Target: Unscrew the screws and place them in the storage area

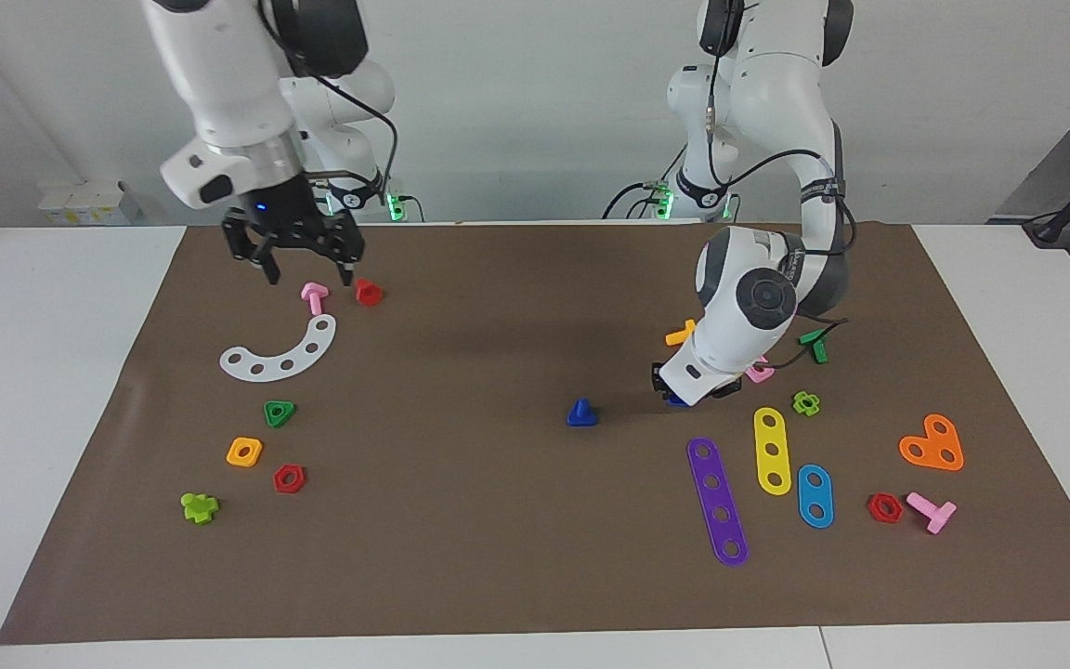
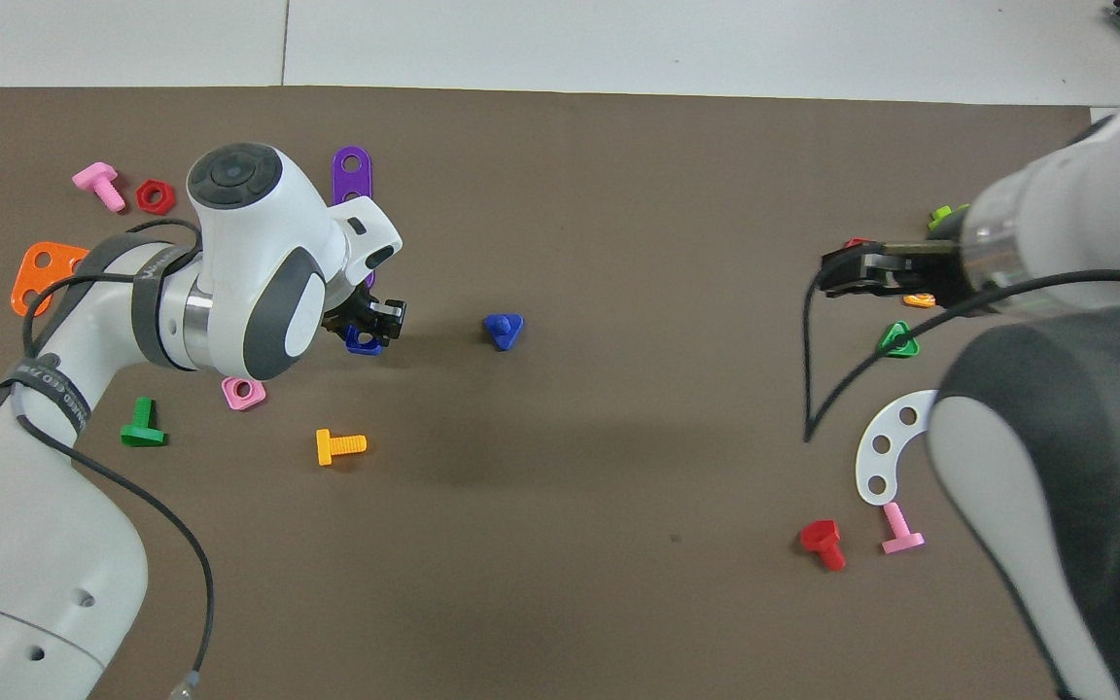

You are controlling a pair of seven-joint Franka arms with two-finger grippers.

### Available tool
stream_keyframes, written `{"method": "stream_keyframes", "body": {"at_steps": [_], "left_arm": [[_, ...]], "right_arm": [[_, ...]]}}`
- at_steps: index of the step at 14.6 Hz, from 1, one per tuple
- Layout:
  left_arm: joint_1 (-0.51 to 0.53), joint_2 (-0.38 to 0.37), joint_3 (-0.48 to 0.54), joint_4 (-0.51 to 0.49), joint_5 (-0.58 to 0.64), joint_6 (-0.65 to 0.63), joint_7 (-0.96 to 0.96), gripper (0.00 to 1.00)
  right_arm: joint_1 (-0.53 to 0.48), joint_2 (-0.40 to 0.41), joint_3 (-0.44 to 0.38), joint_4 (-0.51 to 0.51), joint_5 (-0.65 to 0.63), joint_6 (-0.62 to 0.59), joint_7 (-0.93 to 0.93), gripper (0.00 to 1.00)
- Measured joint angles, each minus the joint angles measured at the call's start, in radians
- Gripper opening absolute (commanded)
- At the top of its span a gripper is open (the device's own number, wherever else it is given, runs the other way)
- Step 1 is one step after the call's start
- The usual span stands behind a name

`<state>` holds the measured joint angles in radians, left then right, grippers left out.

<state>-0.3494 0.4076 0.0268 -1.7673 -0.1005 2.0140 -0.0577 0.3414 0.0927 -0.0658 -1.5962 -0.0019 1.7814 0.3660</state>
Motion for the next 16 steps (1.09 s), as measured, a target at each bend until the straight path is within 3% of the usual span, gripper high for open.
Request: {"method": "stream_keyframes", "body": {"at_steps": [2,3,4,10,13,16], "left_arm": [[0.001,-0.025,0.000,-0.063,0.003,0.030,0.048,0.57],[0.003,-0.035,0.001,-0.081,0.005,0.033,0.070,0.84],[0.005,-0.043,0.003,-0.094,0.007,0.035,0.085,1.00],[0.018,-0.058,0.005,-0.068,0.010,0.062,0.101,1.00],[0.036,-0.060,0.011,0.046,0.010,-0.012,0.101,1.00],[0.092,-0.068,0.019,0.168,0.010,-0.137,0.101,1.00]], "right_arm": [[0.116,0.127,0.004,0.062,-0.001,0.072,0.134,1.00],[0.157,0.188,0.004,0.101,-0.001,0.109,0.193,1.00],[0.193,0.246,0.004,0.136,-0.001,0.155,0.245,1.00],[0.303,0.443,0.004,0.185,-0.001,0.382,0.339,1.00],[0.322,0.539,0.004,0.186,-0.007,0.488,0.341,0.92],[0.321,0.585,0.002,0.188,-0.023,0.553,0.341,0.82]]}}
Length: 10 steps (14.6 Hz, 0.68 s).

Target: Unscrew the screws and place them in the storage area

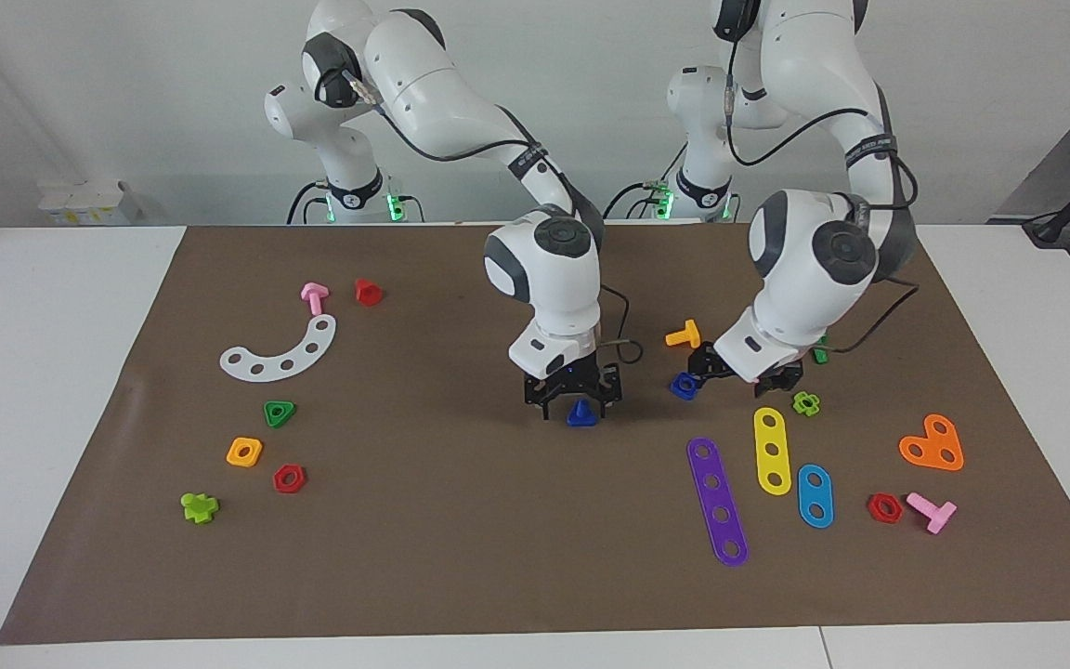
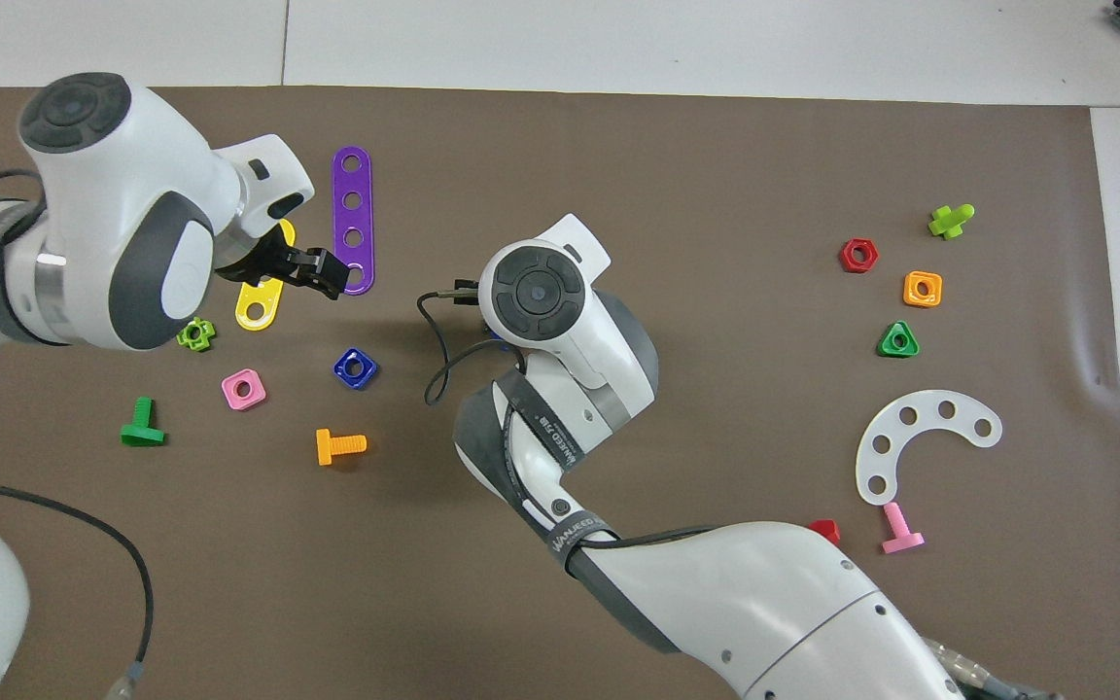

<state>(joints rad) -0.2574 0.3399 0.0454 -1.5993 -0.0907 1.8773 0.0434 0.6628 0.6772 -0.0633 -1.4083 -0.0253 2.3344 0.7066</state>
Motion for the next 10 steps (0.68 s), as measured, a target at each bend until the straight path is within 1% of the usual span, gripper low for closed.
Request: {"method": "stream_keyframes", "body": {"at_steps": [2,3,4,5,8,9,10], "left_arm": [[0.020,-0.012,0.018,0.046,0.000,-0.069,-0.012,1.00],[0.023,-0.020,0.029,0.066,0.000,-0.096,-0.022,1.00],[0.025,-0.027,0.034,0.084,0.000,-0.119,-0.032,1.00],[0.027,-0.036,0.037,0.100,0.000,-0.141,-0.044,1.00],[0.027,-0.072,0.059,0.131,0.014,-0.176,-0.087,1.00],[0.027,-0.090,0.062,0.139,0.029,-0.180,-0.101,1.00],[0.027,-0.114,0.062,0.144,0.046,-0.184,-0.111,1.00]], "right_arm": [[0.005,0.003,0.001,0.000,0.000,0.009,0.000,0.80],[0.014,0.003,0.001,0.001,0.000,0.009,0.000,0.78],[0.023,0.003,0.001,0.000,0.000,0.009,0.000,0.75],[0.031,0.004,0.001,-0.003,0.000,0.009,0.000,0.70],[0.040,0.010,0.001,-0.014,-0.002,0.009,-0.003,0.39],[0.040,0.012,0.001,-0.015,-0.002,0.009,-0.004,0.32],[0.040,0.012,0.001,-0.016,-0.002,0.009,-0.004,0.29]]}}
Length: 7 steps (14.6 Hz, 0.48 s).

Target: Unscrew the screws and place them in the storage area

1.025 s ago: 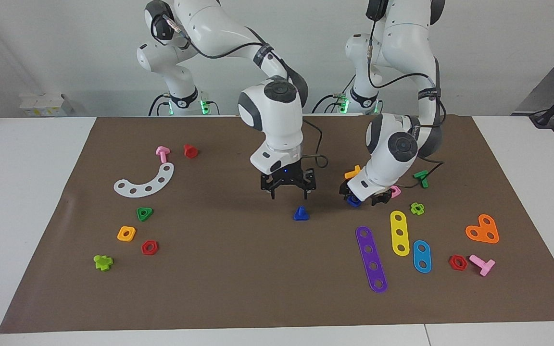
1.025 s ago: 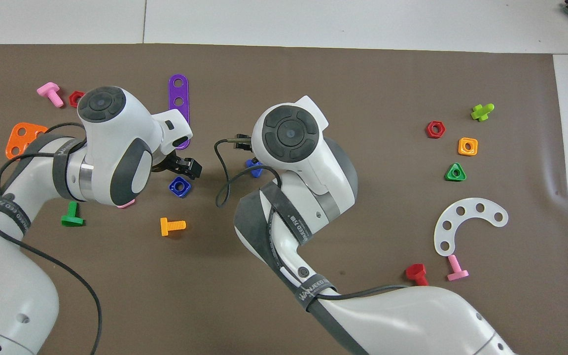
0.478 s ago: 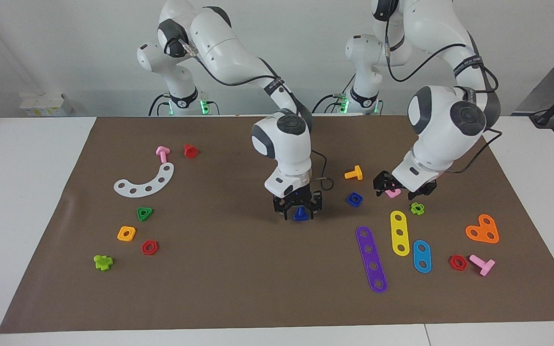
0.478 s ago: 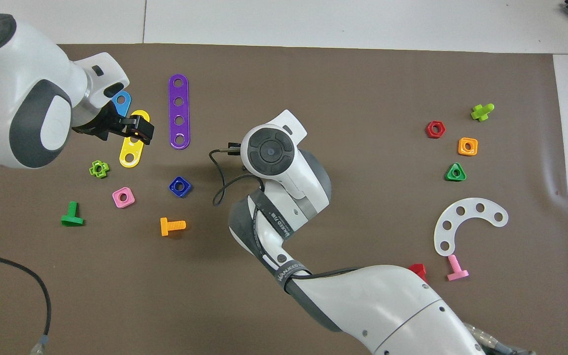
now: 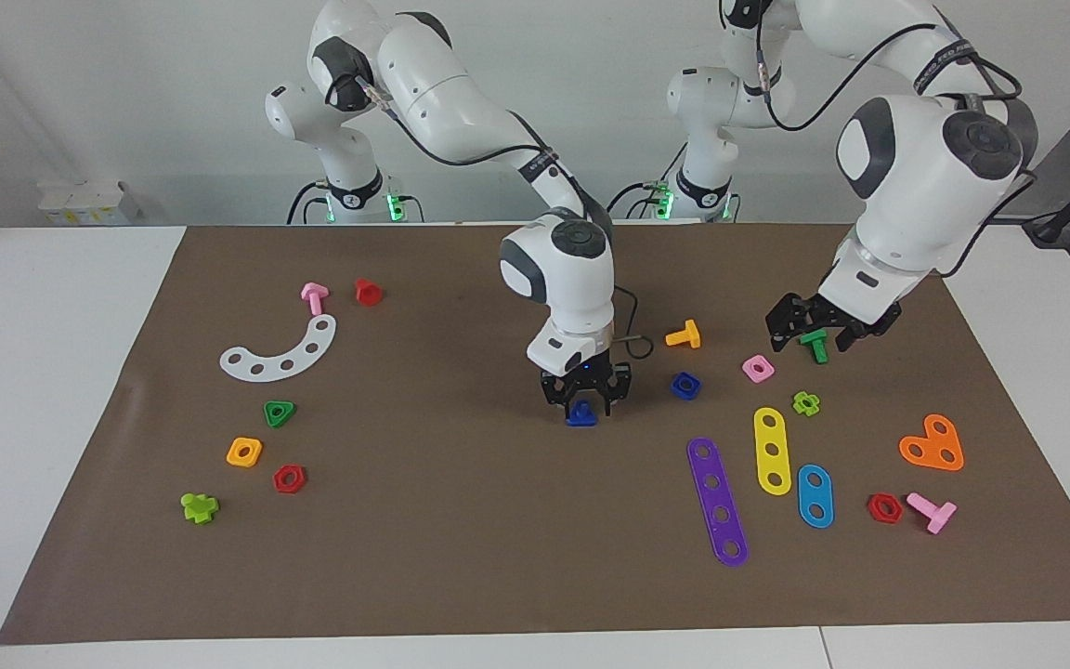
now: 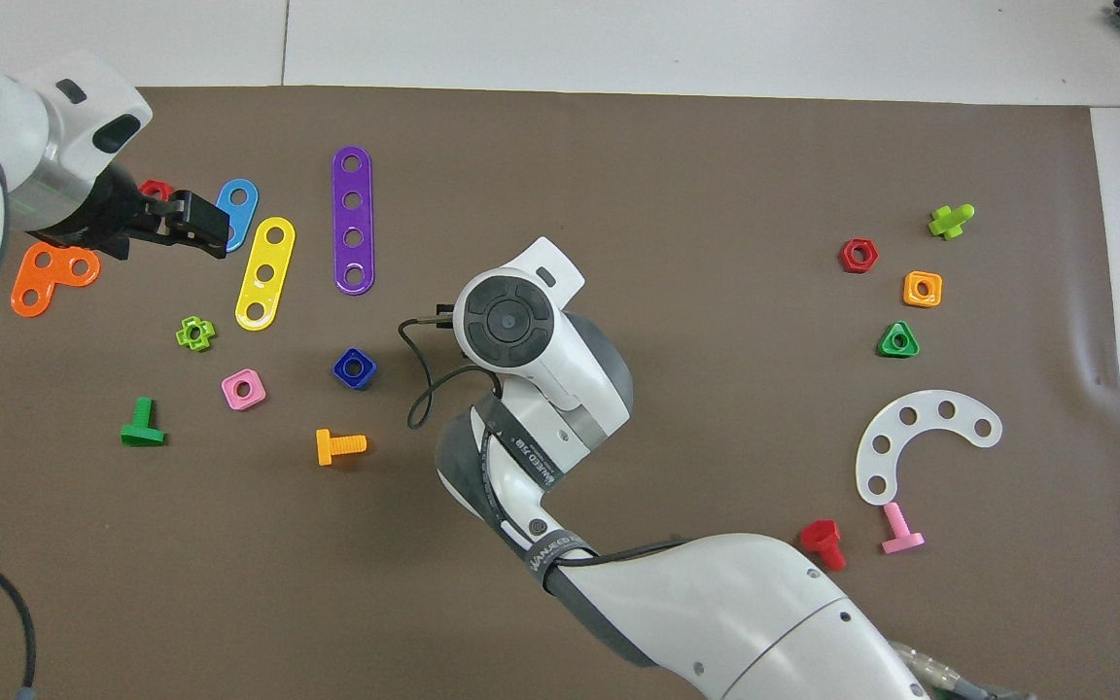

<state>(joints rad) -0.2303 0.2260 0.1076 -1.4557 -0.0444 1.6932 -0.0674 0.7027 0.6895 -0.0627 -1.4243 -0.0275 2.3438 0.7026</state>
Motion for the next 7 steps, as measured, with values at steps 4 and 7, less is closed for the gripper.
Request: {"method": "stream_keyframes", "body": {"at_steps": [4,7], "left_arm": [[0.000,-0.123,0.001,-0.025,0.045,-0.075,-0.016,1.00],[0.000,-0.165,0.001,-0.070,0.058,-0.081,-0.016,1.00]], "right_arm": [[0.000,0.000,-0.001,0.000,-0.002,0.000,-0.001,0.00],[-0.001,-0.001,-0.002,0.001,-0.011,-0.001,-0.001,0.00]]}}
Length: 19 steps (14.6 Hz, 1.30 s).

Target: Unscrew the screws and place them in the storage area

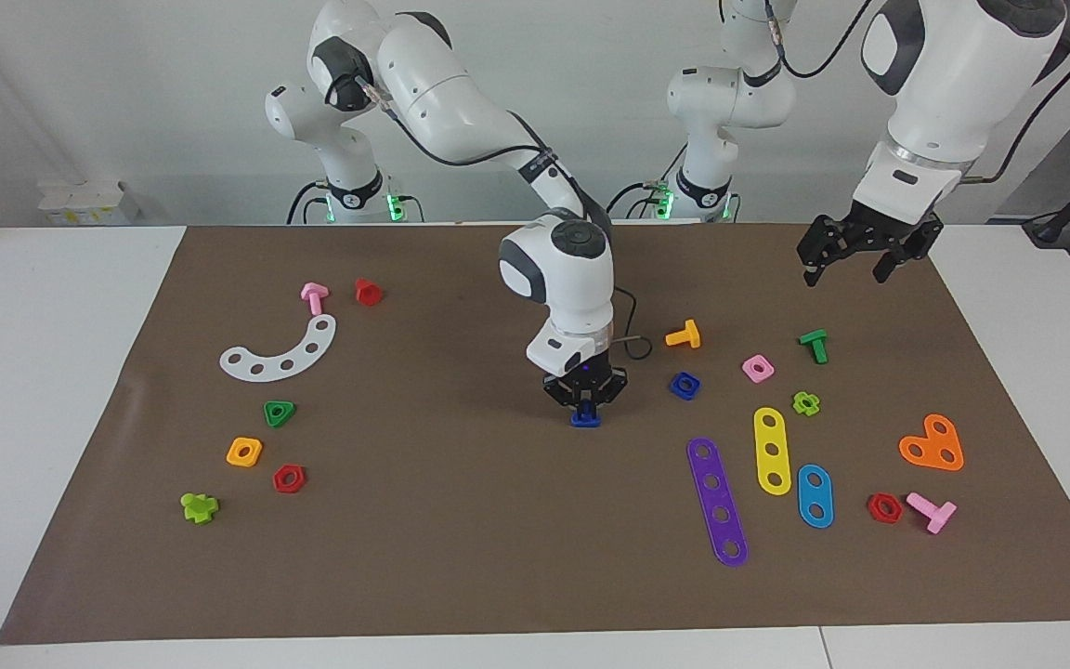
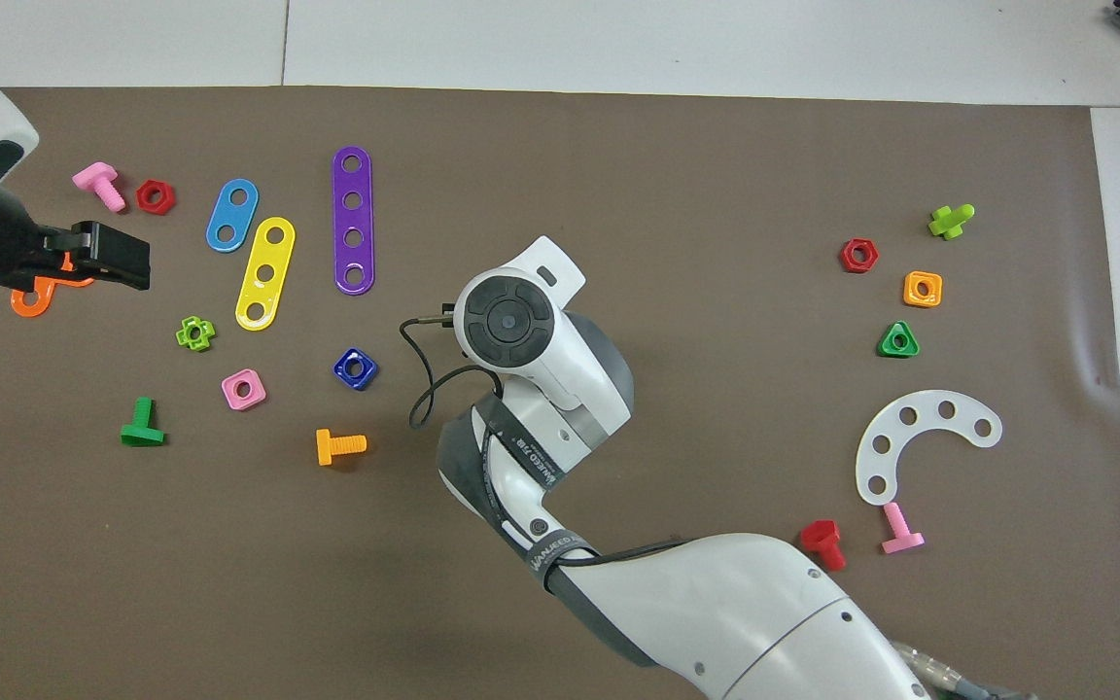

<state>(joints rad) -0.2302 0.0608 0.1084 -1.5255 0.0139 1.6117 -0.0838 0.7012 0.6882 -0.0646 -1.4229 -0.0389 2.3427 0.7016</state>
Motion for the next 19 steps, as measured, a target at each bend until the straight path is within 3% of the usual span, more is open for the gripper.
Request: {"method": "stream_keyframes", "body": {"at_steps": [3,6,10,12,16,19], "left_arm": [[0.000,-0.001,-0.003,-0.009,0.000,0.001,0.000,1.00],[-0.001,-0.002,-0.004,-0.009,0.000,0.001,0.000,1.00],[-0.001,-0.005,-0.004,-0.009,0.000,0.001,0.000,1.00],[-0.001,-0.006,-0.004,-0.009,0.000,0.004,0.000,1.00],[0.000,-0.010,-0.002,-0.002,0.000,0.011,0.000,1.00],[0.000,-0.012,0.000,0.006,0.000,0.012,0.000,1.00]], "right_arm": [[-0.005,-0.010,-0.018,0.016,-0.016,-0.029,0.000,0.00],[-0.068,-0.107,-0.049,-0.002,-0.030,-0.079,-0.068,0.00],[-0.312,-0.359,-0.053,-0.222,-0.030,-0.117,-0.369,0.00],[-0.411,-0.436,-0.051,-0.333,-0.029,-0.113,-0.490,0.00],[-0.535,-0.462,-0.049,-0.509,0.006,0.012,-0.638,0.00],[-0.547,-0.460,-0.047,-0.657,0.019,0.199,-0.651,0.00]]}}
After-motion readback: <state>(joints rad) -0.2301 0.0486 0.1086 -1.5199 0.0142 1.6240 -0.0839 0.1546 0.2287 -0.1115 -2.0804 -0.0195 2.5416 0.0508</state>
